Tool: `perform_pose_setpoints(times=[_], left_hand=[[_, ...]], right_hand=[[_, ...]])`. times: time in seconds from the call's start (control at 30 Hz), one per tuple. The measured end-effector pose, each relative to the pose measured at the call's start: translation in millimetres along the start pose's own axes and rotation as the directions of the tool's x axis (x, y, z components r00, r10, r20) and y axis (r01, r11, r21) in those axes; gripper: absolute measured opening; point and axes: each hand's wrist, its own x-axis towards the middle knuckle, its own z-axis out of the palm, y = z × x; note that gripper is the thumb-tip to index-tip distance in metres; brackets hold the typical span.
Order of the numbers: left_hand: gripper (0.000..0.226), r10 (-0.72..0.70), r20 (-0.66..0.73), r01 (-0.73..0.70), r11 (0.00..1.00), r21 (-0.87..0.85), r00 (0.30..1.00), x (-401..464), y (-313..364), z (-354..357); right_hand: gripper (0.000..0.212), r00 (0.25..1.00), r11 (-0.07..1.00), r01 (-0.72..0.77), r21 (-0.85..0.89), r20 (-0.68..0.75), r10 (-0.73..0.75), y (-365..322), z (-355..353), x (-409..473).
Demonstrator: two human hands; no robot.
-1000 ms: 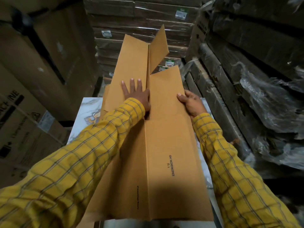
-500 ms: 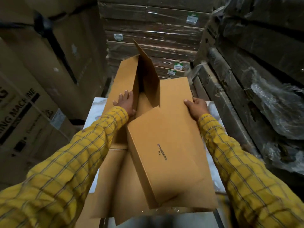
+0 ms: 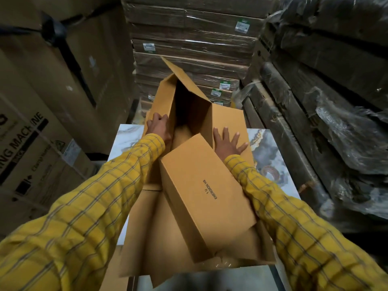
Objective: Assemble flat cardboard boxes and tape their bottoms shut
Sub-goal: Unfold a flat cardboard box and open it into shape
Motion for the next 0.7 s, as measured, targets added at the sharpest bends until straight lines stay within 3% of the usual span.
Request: perform_pose_setpoints(times=[0.1,0.23,0.43,0.53,0.6,0.7], left_hand=[[0.063,0.029,-0.041,-0.031,0.999,-0.038,0.999,-12.7,-14.2,-7.8],[0.067,0.050,-0.069,-0.055,0.995,-0.084,0.996,-39.4,-38.5,-12.1],[0.064,-0.024,-0.022,0.022,0.998,-0.056,0.999,-70.0,-78.6,-14.7],[0.052,-0.087,-0.045,0.086,0.996,-0.025,0.995,-59.2,-67.7,-21.5],[0.064,-0.159,-0.034,0.158,0.986,-0.049,0.987,-47.3,-54.7,-24.7],[0.077,-0.198,0.054,0.200,0.979,-0.038,0.979,-36.1,-40.6,-19.3]], right_hand=[[0.099,1.000,1.000,-0.012,0.006,0.009,0.012,14.0,-10.8,8.7],[0.096,0.999,0.999,-0.029,0.029,0.018,0.028,25.8,-25.0,25.3],[0.090,0.999,1.000,0.029,-0.005,-0.037,-0.029,10.5,-26.2,32.8],[0.106,1.000,0.997,0.003,-0.078,0.005,-0.003,14.9,-22.0,21.9],[0.112,0.999,0.992,-0.007,-0.128,0.033,0.011,23.4,-14.4,15.8],[0.096,0.999,0.992,-0.018,-0.126,0.039,0.023,35.6,-1.0,15.8]])
